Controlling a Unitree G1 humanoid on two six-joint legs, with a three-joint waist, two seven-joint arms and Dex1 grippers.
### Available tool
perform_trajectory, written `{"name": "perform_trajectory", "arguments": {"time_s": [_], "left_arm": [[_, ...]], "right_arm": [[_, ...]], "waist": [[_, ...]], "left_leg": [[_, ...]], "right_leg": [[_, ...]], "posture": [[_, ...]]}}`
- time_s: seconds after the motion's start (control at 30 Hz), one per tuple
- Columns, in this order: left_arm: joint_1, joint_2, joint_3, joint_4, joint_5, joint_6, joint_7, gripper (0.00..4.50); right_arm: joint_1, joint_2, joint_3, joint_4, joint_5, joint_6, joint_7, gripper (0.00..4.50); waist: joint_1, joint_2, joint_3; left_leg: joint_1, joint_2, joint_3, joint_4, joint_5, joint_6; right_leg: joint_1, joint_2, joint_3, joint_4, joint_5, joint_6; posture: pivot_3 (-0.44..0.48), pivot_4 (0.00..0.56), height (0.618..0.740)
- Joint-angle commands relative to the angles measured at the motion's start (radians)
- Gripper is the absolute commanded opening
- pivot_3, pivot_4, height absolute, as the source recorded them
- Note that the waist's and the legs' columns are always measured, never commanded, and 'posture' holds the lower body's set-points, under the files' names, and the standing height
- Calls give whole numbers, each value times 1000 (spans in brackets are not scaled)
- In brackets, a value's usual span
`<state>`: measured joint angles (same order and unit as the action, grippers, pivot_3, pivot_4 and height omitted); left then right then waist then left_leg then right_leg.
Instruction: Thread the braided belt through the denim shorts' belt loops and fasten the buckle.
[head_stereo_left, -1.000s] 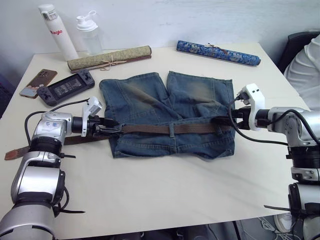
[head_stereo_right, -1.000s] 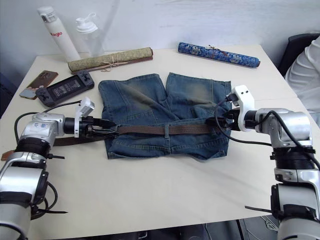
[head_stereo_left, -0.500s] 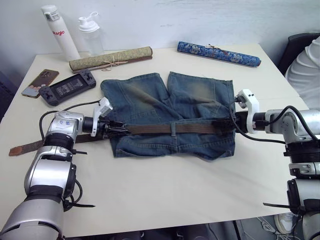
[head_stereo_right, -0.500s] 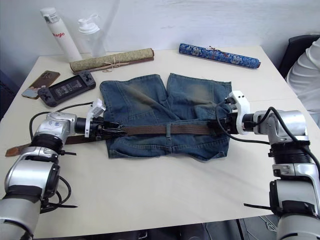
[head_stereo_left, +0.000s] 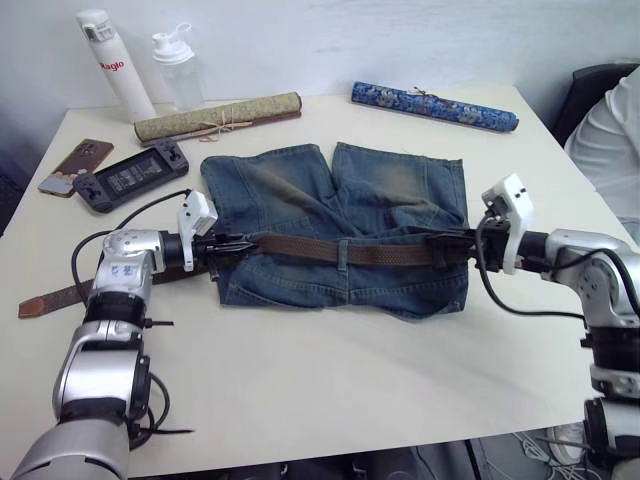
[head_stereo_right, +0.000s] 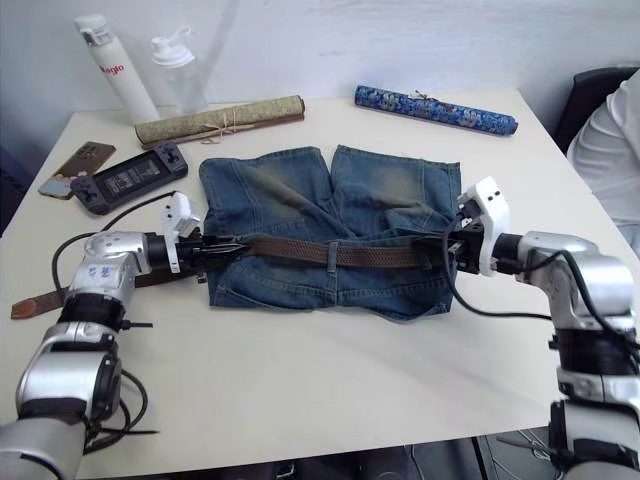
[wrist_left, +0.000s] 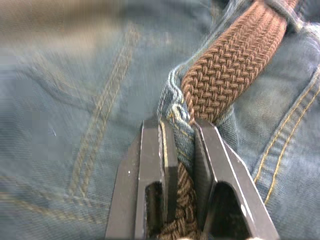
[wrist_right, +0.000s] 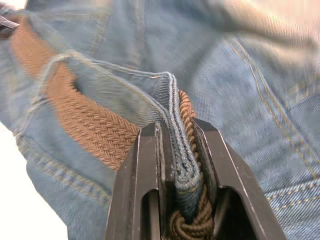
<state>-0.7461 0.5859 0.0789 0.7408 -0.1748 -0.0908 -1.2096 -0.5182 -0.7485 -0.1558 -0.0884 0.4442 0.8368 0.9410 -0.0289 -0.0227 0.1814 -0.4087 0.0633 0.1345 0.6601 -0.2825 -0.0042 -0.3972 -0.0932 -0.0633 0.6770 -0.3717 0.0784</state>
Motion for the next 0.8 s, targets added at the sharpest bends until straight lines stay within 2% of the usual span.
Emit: {"name": "perform_trajectory", "arguments": {"time_s": [0.03, 0.1, 0.17, 0.27, 0.33, 0.4, 0.43, 0.5, 0.67, 0.8], "left_arm": [[161, -3, 55, -291, -24, -216, 79, 400], [301, 4, 68, -424, -4, -430, 95, 400], [402, 14, 90, -471, 5, -599, 111, 400], [470, 65, 107, -359, 48, -882, 131, 400], [484, 100, 106, -268, 77, -987, 153, 400], [497, 139, 62, -186, 83, -1118, 144, 400], [496, 160, 38, -128, 109, -1176, 144, 400], [478, 196, 5, -13, 188, -1241, 169, 400], [453, 258, -78, 113, 254, -1296, 238, 400], [461, 310, -146, 182, 313, -1334, 280, 400]], "right_arm": [[131, -30, -46, -211, -51, -260, 21, 236], [305, -67, -33, -316, -143, -463, 58, 236], [480, -127, -3, -351, -280, -702, 91, 236], [641, -174, -1, -327, -422, -971, 67, 236], [701, -203, -1, -290, -498, -1090, 46, 236], [748, -245, 8, -249, -567, -1136, 39, 236], [760, -256, 17, -243, -574, -1086, 45, 236], [752, -262, 39, -239, -580, -995, 41, 236], [736, -289, 66, -213, -633, -921, 16, 236], [821, -362, 49, -219, -649, -945, 42, 236]], "waist": [[1, 0, 0], [3, 0, 0], [6, 0, 0], [12, -1, 0], [15, -1, 0], [14, 0, 0], [13, -1, 0], [11, -1, -1], [5, 1, -3], [4, 6, -14]], "left_leg": [[0, 0, 0, 0, 0, 0], [3, 0, -1, -1, -1, -1], [3, 0, -1, -1, -1, -1], [5, -1, -2, -1, -1, 0], [8, -1, 0, -1, -1, 0], [14, -1, 1, -2, -2, 1], [21, -1, 1, -5, -5, 1], [24, -1, 2, -9, -6, 2], [24, -1, 2, -9, -6, 2], [25, -1, 2, -10, -9, 7]], "right_leg": [[0, 0, 0, -1, 0, 0], [3, -1, 2, -3, 0, 0], [4, -1, 2, -6, 0, 0], [8, -1, 1, -9, 1, 1], [9, -1, -2, -9, 2, 3], [15, -1, -3, -11, 2, 3], [22, -1, -3, -15, 2, 3], [24, -1, -2, -18, 2, 3], [24, -1, -2, -17, 2, 3], [25, -2, -2, -17, 2, 3]], "posture": [[0, 150, 737], [0, 150, 737], [0, 150, 737], [0, 150, 737], [0, 150, 737], [0, 150, 737], [0, 150, 737], [0, 150, 737], [0, 150, 737], [0, 150, 737]]}}
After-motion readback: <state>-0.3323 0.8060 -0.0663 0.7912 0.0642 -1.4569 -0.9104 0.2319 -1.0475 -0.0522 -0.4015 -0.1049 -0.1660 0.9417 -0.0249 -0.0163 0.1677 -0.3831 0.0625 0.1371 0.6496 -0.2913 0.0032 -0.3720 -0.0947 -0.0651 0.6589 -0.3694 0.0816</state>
